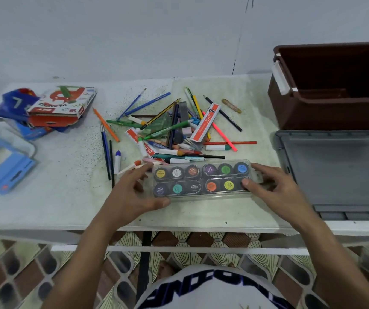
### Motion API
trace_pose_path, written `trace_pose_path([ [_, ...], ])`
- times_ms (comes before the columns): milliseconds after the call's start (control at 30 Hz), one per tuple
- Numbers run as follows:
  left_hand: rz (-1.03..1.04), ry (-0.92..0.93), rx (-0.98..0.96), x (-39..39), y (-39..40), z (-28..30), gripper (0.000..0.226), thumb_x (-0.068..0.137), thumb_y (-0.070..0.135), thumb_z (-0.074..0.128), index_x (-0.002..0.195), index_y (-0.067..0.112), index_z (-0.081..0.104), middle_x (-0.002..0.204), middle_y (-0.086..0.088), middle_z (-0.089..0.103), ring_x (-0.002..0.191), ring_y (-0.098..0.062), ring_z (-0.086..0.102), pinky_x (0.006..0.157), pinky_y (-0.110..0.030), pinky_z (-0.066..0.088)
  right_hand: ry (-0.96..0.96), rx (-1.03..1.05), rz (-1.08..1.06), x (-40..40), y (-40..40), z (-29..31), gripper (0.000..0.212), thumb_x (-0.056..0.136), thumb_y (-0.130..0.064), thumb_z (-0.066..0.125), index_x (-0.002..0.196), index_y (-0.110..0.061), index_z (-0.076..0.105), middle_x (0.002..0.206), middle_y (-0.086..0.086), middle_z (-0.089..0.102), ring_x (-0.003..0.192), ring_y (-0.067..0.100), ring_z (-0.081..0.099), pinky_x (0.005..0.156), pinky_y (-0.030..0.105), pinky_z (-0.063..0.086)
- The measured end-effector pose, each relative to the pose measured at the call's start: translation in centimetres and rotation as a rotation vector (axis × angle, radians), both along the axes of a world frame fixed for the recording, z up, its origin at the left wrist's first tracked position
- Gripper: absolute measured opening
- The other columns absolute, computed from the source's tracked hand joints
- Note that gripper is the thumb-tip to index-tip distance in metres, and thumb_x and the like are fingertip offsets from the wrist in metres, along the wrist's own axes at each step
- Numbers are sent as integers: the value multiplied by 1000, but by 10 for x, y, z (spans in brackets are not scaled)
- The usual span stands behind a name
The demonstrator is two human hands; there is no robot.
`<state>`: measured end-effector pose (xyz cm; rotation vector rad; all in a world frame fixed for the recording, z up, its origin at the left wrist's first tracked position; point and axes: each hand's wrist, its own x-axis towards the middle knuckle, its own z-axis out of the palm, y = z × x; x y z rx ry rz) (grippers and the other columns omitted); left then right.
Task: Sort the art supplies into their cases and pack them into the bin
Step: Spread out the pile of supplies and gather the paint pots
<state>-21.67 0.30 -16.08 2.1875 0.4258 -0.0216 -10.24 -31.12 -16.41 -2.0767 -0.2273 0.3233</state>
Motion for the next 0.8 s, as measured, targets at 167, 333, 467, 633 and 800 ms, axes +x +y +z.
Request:
trace_pose_path([
  [167, 222, 31, -103, -10, -5, -1, 92, 51, 56, 83, 133, 31, 49, 100, 7, 60, 81, -9, 62, 66, -22, 51, -15, 30, -141, -6, 3, -7, 62, 72, -41, 77, 127, -27, 53, 93, -2, 57, 82, 12, 58, 68, 18, 45],
  [333, 277, 35, -160, -13, -10, 2, 63, 54, 52, 83, 108, 25, 64, 92, 2, 67, 80, -15, 66, 62, -26, 55, -55, 55, -235, -14, 7, -11, 60, 62, -50, 77, 111, -15, 66, 82, 2, 63, 72, 13, 60, 65, 22, 51],
  [467, 272, -34, -153, -13, -18, 2, 57, 62, 39, 85, 114, 22, 67, 87, 2, 68, 76, -18, 66, 55, -20, 54, -158, 58, -236, -19, 13, -11, 54, 65, -45, 75, 109, -14, 68, 85, -2, 64, 71, 16, 61, 65, 24, 53],
  [633, 214, -62, -78, -15, -18, 3, 66, 63, 47, 77, 121, 18, 65, 89, 5, 67, 74, -11, 64, 61, -22, 53, -231, 37, -223, -20, 13, -12, 49, 71, -32, 79, 113, -8, 69, 87, -3, 62, 74, 16, 61, 66, 10, 48],
  [800, 120, -70, 40, -14, -20, 4, 64, 71, 50, 71, 127, 20, 62, 92, 10, 64, 76, -1, 60, 61, -13, 48, -263, 18, -197, -21, 14, -12, 49, 73, -27, 78, 114, -3, 67, 90, -3, 61, 70, 10, 57, 66, 6, 45],
])
